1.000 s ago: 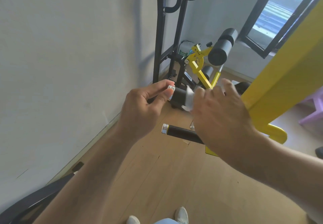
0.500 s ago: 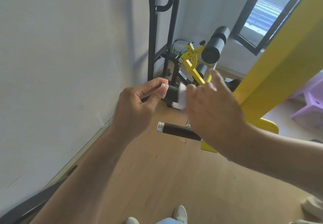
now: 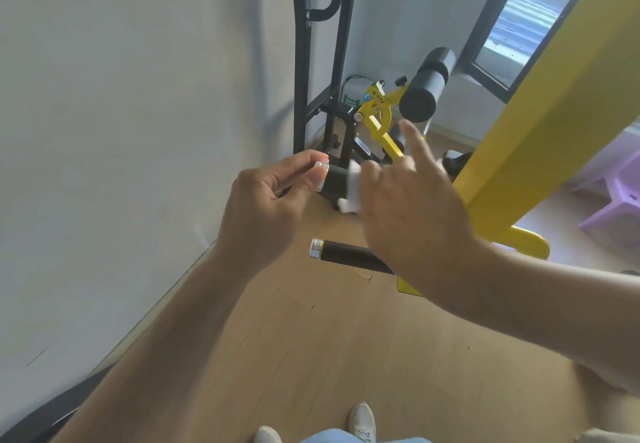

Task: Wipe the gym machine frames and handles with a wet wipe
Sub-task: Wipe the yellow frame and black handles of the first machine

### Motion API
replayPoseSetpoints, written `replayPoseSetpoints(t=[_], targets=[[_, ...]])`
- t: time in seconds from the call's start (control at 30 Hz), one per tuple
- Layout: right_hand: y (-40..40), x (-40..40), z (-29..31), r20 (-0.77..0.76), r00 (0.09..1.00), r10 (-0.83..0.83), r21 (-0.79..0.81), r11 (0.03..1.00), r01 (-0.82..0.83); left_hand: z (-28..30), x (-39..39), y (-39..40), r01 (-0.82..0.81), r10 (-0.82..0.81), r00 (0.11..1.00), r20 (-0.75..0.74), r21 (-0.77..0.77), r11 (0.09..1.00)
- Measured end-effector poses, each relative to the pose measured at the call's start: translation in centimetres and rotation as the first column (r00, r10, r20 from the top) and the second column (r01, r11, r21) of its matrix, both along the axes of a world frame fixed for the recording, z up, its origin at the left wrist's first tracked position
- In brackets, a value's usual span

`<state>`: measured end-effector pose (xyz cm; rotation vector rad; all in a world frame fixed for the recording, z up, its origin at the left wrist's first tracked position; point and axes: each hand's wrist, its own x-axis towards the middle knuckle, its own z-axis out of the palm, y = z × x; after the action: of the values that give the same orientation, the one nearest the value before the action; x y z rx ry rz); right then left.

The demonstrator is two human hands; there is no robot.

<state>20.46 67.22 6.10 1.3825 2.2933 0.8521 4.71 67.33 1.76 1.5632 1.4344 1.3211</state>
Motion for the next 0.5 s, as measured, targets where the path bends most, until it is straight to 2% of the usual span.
replayPoseSetpoints(t=[0.1,0.17,0.2,0.3,0.4,0.43,0.5], targets=[[1.3,-1.6,-1.5,-0.245,0.968,0.063,0.03,0.998,-0.057,-0.1,-0.4,0.1,0.012,-0.011,0.998,0.054,-0.014,1.0],[1.3,-0.7,-1.8,-0.283,0.957,0.07,0.041,0.997,-0.061,-0.4,-0.9,0.2,0.013,-0.011,0.997,0.076,-0.021,1.0],[0.7,0.1,-1.5,-0.252,0.967,0.034,0.025,0.999,-0.029,-0.5,-1.1,0.1,0.015,-0.013,0.997,0.079,-0.021,1.0],[-1.4,2.4,-0.4,0.021,0.99,-0.143,-0.015,0.99,0.143,-0.8,-1.2,0.0,0.021,-0.017,0.993,0.114,-0.032,0.999],[-2.6,2.7,0.0,0.097,0.979,-0.179,-0.011,0.983,0.181,-1.3,-1.0,-0.1,0.032,-0.025,0.987,0.156,-0.043,0.999],[-2.8,2.6,0.0,0.057,0.988,-0.144,-0.003,0.99,0.144,-1.4,-0.9,-0.2,0.032,-0.024,0.985,0.169,-0.045,0.998],[-3.5,2.8,0.5,-0.194,0.981,0.028,0.064,0.998,-0.016,-2.3,-0.8,-0.4,0.041,-0.027,0.979,0.201,-0.068,0.997]])
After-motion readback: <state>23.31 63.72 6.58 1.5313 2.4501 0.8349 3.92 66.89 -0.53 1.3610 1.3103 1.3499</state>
